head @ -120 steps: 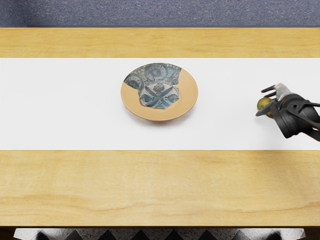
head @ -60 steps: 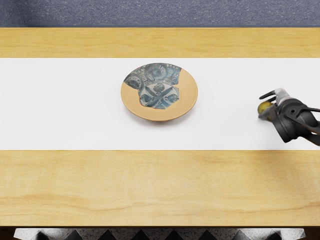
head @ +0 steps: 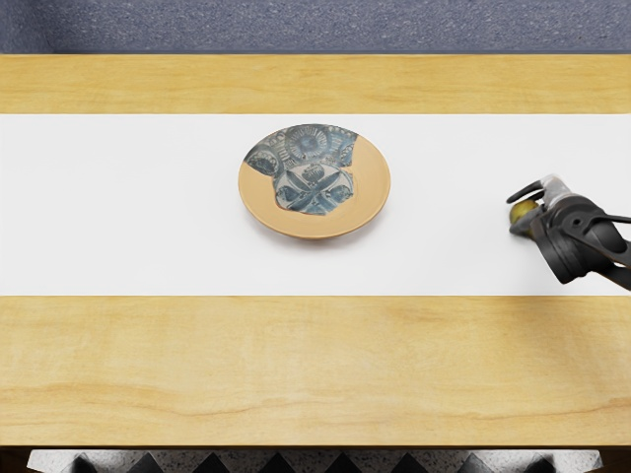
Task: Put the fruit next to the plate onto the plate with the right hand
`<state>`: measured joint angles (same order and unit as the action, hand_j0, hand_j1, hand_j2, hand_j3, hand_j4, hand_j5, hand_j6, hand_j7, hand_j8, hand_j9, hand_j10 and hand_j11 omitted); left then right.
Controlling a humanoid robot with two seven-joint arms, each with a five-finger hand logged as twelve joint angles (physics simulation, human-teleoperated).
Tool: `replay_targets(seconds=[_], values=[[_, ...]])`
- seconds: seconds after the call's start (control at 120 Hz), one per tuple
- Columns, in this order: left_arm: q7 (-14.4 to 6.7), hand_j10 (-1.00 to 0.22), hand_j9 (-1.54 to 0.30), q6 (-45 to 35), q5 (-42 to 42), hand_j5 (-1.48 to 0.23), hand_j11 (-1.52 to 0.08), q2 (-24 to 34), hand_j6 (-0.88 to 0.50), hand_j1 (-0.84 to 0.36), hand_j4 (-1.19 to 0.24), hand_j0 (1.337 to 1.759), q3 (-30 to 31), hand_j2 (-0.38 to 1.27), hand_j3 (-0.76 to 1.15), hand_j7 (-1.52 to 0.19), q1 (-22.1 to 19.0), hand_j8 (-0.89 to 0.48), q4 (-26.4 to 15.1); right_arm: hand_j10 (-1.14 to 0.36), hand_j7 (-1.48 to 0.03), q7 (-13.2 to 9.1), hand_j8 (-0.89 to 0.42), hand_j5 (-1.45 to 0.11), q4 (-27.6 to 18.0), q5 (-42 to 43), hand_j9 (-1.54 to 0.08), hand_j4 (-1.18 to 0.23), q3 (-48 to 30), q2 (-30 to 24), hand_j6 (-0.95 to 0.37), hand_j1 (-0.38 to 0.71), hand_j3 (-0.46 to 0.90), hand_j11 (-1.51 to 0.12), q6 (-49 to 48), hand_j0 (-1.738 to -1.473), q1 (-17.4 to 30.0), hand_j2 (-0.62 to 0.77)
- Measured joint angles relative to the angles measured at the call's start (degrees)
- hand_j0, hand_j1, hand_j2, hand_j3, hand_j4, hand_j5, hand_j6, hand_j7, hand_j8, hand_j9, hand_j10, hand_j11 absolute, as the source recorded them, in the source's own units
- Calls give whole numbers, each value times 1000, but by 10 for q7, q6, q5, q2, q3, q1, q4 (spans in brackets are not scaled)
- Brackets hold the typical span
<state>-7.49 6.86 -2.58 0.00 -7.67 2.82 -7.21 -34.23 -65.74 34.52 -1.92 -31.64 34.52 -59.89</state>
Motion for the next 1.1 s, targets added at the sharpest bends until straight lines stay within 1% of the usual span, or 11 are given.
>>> replay_targets(seconds=[0.033,0.275,0.367,0.408,0.458,0.517,0.692,0.967,1.008,1.067,1.1], values=[[0,-1,-1,0,0,-1,-1,0,-1,348,-1,1658,0,0,0,-1,0,-1,0,-270,-998,0,-236,-917,0,0,-848,-811,0,0,-246,375,-1,-971,0,-1648,0,175],[0,-1,-1,0,0,-1,-1,0,-1,348,-1,1658,0,0,0,-1,0,-1,0,-249,-1093,0,-223,-999,-1,-5,-850,-887,-2,0,-156,418,0,-980,2,-1649,0,205],[0,-1,-1,0,0,-1,-1,0,-1,348,-1,1658,0,0,0,-1,0,-1,0,-237,-1108,-2,-216,-1018,-3,-11,-822,-897,-4,-1,-160,425,0,-949,3,-1650,-2,231],[0,-1,-1,0,0,-1,-1,0,-1,348,-1,1658,0,0,0,-1,0,-1,0,-214,-1113,-4,-251,-1029,-4,-15,-758,-897,-5,-2,-159,423,0,-960,4,-1651,-3,231],[0,-1,-1,0,0,-1,-1,0,-1,348,-1,1658,0,0,0,-1,0,-1,0,-200,-1117,-6,-283,-1048,-6,-21,-838,-894,-6,-3,-174,412,-1,-974,5,-1650,-6,215],[0,-1,-1,0,0,-1,-1,0,-1,348,-1,1658,0,0,0,-1,0,-1,0,-341,-1122,-6,-244,-1068,-7,-25,-909,-889,-9,-4,-188,408,-3,-1012,6,-1645,-9,192],[0,-1,-1,0,0,-1,-1,0,-1,348,-1,1658,-1,0,0,-1,0,-1,0,-344,-1129,-6,-180,-1126,-11,-33,-1055,-868,-33,-6,-223,397,-2,-1114,5,-1636,-18,173],[0,-1,-1,0,0,-1,-1,0,-1,348,-1,1658,-1,0,0,-1,0,-1,0,-334,-1133,-5,-141,-1173,-24,-61,-1145,-848,-65,-12,-244,391,-1,-1188,5,-1629,-59,169],[0,-1,-1,0,0,-1,-1,0,-1,348,-1,1658,-1,0,0,-1,0,-1,0,-339,-1133,-5,-141,-1181,-28,-63,-1155,-845,-75,-12,-247,375,-1,-1199,5,-1628,-63,131],[0,-1,-1,0,0,-1,-1,0,-1,348,-1,1658,0,0,0,-1,0,-1,0,-363,-1134,-6,-154,-1179,-34,-64,-1160,-846,-87,-12,-264,394,-1,-1197,5,-1628,-66,223],[0,-1,-1,0,0,-1,-1,0,-1,348,-1,1658,0,0,0,-1,0,-1,0,-379,-1134,-6,-151,-1175,-40,-67,-1163,-848,-95,-12,-268,387,-1,-1198,5,-1629,-67,199]])
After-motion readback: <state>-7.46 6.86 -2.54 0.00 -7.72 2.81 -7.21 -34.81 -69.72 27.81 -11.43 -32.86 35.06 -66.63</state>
